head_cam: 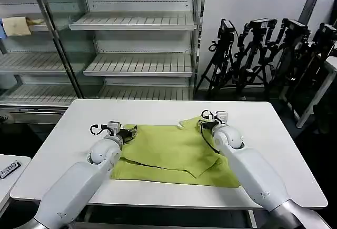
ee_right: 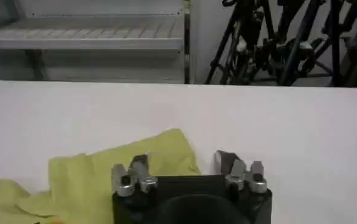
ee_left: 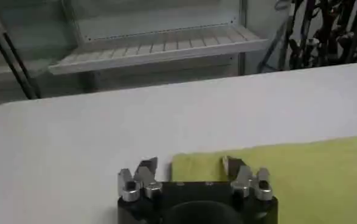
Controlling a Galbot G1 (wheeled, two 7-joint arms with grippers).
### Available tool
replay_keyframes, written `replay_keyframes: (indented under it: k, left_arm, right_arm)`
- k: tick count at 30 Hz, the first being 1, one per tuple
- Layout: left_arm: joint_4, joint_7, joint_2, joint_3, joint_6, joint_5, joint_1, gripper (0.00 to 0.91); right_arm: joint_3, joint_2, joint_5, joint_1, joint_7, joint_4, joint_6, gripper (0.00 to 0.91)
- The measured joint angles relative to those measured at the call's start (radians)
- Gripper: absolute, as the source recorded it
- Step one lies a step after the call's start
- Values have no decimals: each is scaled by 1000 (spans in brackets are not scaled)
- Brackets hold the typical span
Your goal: Fold and organize the clothes.
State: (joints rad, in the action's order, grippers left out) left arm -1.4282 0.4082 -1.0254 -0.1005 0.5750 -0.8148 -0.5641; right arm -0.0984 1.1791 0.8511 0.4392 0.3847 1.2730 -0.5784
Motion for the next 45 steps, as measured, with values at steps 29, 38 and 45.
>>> replay_keyframes:
  k: [29, 38, 45]
  left_arm:
    - [-25, -45, 11, 22, -15, -39, -16, 40]
    - [-76, -53, 38, 55, -20, -62, -34, 40]
    - [-142, -62, 72, 87, -21, -77, -64, 40]
  right_arm:
    - [12, 5, -59, 28, -55, 22, 83, 0]
    - [48, -24, -79, 51, -69, 96, 145, 0]
    - [88, -63, -85, 102, -76, 193, 151, 0]
